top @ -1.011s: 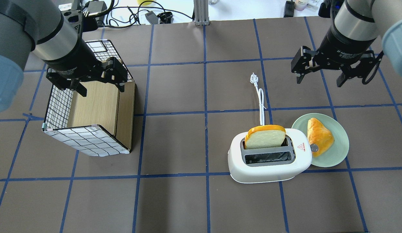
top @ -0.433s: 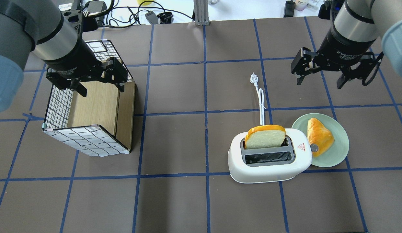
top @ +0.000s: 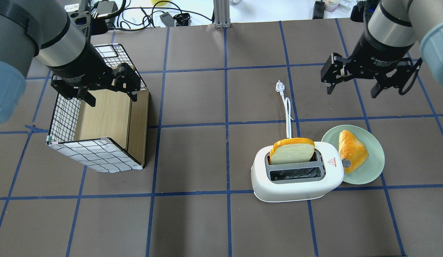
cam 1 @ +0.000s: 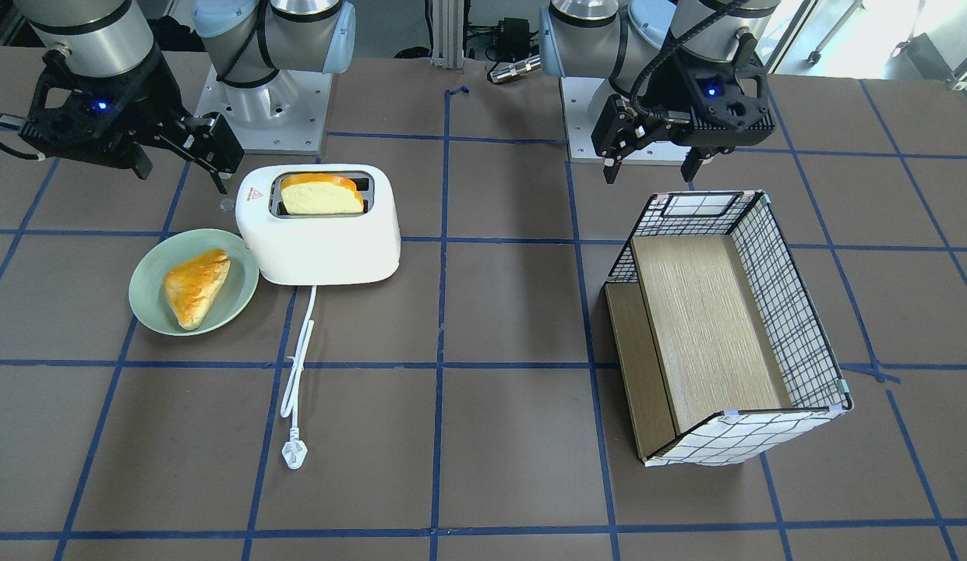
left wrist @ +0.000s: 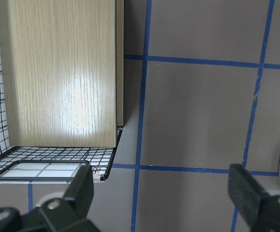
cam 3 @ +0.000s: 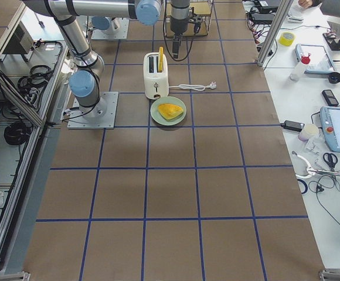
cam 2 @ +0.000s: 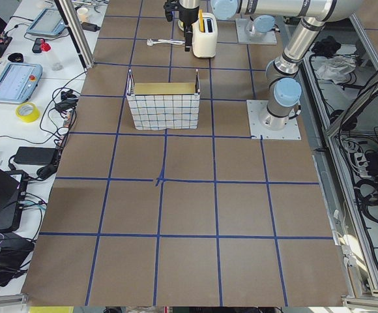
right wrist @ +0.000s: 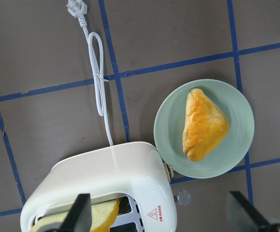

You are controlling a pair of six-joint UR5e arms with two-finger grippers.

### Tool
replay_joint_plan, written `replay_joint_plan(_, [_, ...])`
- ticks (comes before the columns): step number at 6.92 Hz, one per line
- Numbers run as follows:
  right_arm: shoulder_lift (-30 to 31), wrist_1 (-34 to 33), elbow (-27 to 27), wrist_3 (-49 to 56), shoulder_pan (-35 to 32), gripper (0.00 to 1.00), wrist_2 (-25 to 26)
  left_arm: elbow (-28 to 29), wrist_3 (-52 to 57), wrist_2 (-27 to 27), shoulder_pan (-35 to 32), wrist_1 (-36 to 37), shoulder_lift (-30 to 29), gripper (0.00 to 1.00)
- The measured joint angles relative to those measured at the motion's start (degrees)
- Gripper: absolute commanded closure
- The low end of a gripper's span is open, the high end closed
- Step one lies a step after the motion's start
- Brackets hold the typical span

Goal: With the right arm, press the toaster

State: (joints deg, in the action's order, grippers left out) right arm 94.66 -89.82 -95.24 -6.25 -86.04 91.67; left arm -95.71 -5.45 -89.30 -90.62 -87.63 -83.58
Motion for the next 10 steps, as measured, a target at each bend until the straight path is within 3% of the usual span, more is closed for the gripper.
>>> replay_joint_plan(2, [0.00,0.00,-0.03,0.05,0.00,0.02,0.00,0.00,0.00,0.00,0.00,0.00,0.00,0.00])
replay_joint_plan(4, [0.05,-0.02,-0.03,0.02,0.01,0.18,0.00,0.00,0.00,0.00,0.00,0.00,0.00,0.00])
replay_joint_plan(5, [0.06,-0.06,-0.03,0.03,0.05,0.20,0.00,0.00,0.00,0.00,0.00,0.00,0.00,0.00])
replay_joint_plan(6, [0.03,-0.08,-0.03,0.07,0.07,0.38,0.00,0.00,0.00,0.00,0.00,0.00,0.00,0.00])
replay_joint_plan(8, [0.02,0.01,-0.03,0.04,0.11,1.00,0.04,0.00,0.00,0.00,0.00,0.00,0.00,0.00])
replay_joint_plan(10, [0.35,1.46,0.04,0.03,0.19,1.00,-0.17,0.00,0.00,0.00,0.00,0.00,0.00,0.00])
